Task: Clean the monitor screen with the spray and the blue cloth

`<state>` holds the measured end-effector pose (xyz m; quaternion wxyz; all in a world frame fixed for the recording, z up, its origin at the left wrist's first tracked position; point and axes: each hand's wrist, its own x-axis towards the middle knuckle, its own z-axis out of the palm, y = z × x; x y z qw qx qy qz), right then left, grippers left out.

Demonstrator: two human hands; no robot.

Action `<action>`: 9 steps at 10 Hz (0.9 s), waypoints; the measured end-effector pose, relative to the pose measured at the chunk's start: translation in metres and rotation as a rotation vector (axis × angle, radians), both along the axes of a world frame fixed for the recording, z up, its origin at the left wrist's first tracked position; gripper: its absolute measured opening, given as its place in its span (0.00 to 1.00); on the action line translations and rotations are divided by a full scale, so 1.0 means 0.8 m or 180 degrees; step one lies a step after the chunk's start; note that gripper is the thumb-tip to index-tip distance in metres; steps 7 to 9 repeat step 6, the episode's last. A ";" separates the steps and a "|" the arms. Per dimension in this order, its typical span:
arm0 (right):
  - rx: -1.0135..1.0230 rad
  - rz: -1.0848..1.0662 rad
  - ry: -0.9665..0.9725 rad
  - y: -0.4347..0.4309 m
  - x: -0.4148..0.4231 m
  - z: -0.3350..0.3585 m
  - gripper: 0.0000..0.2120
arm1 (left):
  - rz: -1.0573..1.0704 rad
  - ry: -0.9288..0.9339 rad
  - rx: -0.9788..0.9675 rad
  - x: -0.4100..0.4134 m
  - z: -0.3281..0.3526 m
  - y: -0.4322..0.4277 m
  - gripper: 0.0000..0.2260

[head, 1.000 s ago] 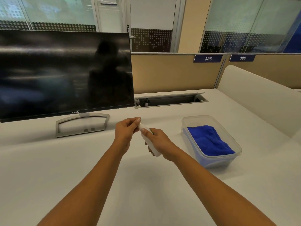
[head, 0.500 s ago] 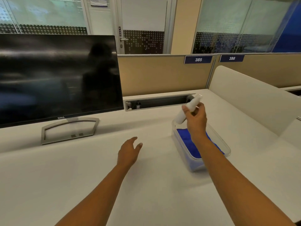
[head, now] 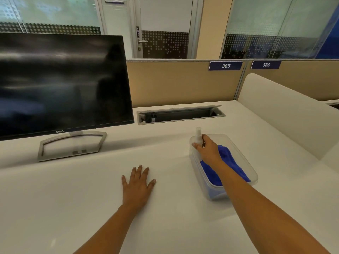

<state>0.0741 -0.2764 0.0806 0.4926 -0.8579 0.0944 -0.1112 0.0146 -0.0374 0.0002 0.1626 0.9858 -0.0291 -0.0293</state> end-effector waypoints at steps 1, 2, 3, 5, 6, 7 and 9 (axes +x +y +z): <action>-0.0227 0.0124 0.0142 -0.001 0.007 -0.004 0.18 | 0.0013 -0.0055 0.0069 -0.002 -0.002 0.000 0.25; -0.0492 0.0180 0.0219 0.000 0.012 -0.006 0.21 | 0.0017 -0.0086 0.0105 -0.003 -0.003 0.000 0.25; -0.0703 0.0197 0.0267 -0.001 0.012 -0.015 0.24 | 0.0021 -0.0128 0.0109 -0.003 -0.005 0.000 0.25; -0.0743 0.0211 0.0432 -0.004 0.016 -0.016 0.29 | 0.0043 -0.0131 0.0111 -0.004 -0.007 0.000 0.25; -0.0677 0.0185 0.0378 -0.005 0.015 -0.013 0.30 | 0.0053 -0.0161 0.0097 -0.003 -0.006 0.000 0.25; -0.0677 0.0185 0.0378 -0.005 0.015 -0.013 0.30 | 0.0053 -0.0161 0.0097 -0.003 -0.006 0.000 0.25; -0.0677 0.0185 0.0378 -0.005 0.015 -0.013 0.30 | 0.0053 -0.0161 0.0097 -0.003 -0.006 0.000 0.25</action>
